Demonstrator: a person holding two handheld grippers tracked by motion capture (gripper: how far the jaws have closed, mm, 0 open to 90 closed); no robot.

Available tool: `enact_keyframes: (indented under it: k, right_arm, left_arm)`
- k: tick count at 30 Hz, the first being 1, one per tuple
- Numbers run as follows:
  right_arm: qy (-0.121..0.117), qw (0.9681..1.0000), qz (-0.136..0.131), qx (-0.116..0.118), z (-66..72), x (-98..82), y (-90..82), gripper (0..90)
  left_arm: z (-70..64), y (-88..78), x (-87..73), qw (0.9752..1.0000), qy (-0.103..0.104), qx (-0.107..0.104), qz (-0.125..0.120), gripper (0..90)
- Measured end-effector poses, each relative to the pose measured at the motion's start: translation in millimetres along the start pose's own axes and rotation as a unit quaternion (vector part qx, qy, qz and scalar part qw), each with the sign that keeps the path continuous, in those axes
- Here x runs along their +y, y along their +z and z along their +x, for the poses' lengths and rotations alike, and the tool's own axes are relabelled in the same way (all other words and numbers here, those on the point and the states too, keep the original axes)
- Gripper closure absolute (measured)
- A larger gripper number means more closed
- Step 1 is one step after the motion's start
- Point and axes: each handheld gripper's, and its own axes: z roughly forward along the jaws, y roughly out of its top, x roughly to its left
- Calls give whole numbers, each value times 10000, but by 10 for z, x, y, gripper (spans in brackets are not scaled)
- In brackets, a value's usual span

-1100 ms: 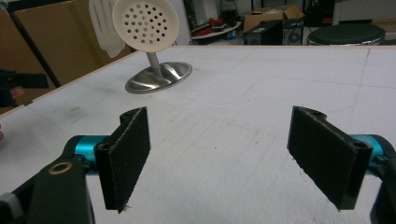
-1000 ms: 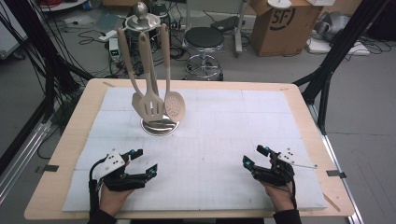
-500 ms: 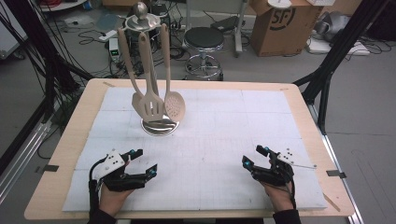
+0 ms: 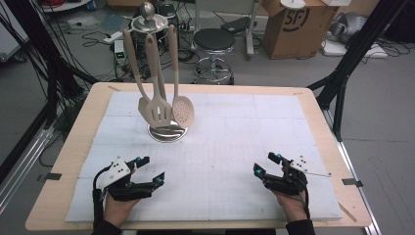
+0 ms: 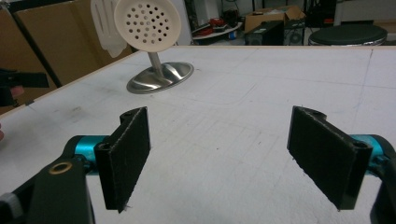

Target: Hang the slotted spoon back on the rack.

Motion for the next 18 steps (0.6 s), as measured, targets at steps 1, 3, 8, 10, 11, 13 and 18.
enact_keyframes:
  k: [1, 3, 8, 10, 11, 13, 18]
  right_arm:
    - [-3, 10000, 1, 0, 0, 0, 0, 205]
    - [-3, 10000, -1, 0, 1, -1, -2, 205]
    - [1, 10000, -2, 4, 1, -3, -4, 205]
    - [4, 10000, -7, -6, 0, -3, -5, 205]
    - [19, 10000, -1, -3, 2, -3, -7, 205]
    - [7, 10000, -7, -15, -2, -5, -7, 205]
    - [18, 10000, 1, -5, -1, -7, -7, 205]
  left_arm:
    - [-2, 1, -1, 10000, -6, -3, -4, 197]
    - [-4, 0, 0, 10000, -11, -7, -7, 197]
    - [-2, -3, 1, 10000, 3, 11, -14, 198]
    - [-5, -1, 2, 10000, -5, 3, -25, 197]
    - [-4, -2, 2, 10000, 0, 3, -19, 197]
    - [-3, -3, 2, 10000, 0, 4, -18, 197]
    - [-4, -5, 3, 10000, 1, 0, -15, 197]
